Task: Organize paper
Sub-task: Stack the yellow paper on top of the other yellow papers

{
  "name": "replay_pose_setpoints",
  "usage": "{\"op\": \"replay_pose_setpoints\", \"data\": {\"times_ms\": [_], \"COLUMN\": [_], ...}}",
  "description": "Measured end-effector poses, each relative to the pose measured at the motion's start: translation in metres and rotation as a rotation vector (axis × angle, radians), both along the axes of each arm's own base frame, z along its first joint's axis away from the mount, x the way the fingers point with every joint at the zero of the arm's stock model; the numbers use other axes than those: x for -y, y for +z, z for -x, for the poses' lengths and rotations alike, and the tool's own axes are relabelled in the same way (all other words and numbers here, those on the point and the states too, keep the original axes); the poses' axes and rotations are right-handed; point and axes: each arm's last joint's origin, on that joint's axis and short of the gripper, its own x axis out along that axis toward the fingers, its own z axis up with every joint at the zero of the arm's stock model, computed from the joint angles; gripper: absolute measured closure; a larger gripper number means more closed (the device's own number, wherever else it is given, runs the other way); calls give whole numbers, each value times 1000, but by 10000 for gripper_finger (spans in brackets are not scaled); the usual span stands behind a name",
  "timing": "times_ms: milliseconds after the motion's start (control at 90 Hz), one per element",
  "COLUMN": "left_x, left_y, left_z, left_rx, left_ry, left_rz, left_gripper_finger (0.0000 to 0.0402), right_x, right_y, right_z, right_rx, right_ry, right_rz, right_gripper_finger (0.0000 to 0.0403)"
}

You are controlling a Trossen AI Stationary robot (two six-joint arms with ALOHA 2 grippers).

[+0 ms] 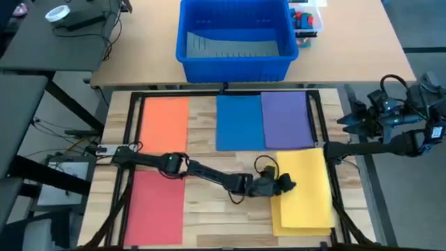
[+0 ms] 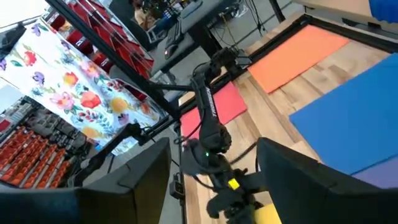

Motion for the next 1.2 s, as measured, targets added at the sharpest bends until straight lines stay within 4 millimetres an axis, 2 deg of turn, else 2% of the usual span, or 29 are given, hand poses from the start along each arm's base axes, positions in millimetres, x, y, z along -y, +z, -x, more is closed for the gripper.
{"op": "replay_pose_setpoints", "data": {"times_ms": [222,411,533,667,922,1200], "left_x": [3,27,34,28,-5,0], "left_y": [-8,-14,-16,-15,-13,-11], "left_z": [2,13,16,14,4,4], "left_rx": [-97,-241,-270,-265,-229,-182], "left_ry": [-90,-169,-177,-164,-96,-72], "left_rz": [20,74,80,68,14,38], "left_gripper_finger": [401,401,401,401,401,401], "right_x": [0,0,0,0,0,0], "right_y": [-1,-1,-1,0,-1,-1], "right_z": [0,0,0,0,0,0], "right_rx": [-5,-6,-5,-5,-5,-5], "right_ry": [0,0,0,1,0,0], "right_rz": [0,0,0,0,0,0], "right_gripper_finger": [178,178,178,178,178,178]}}
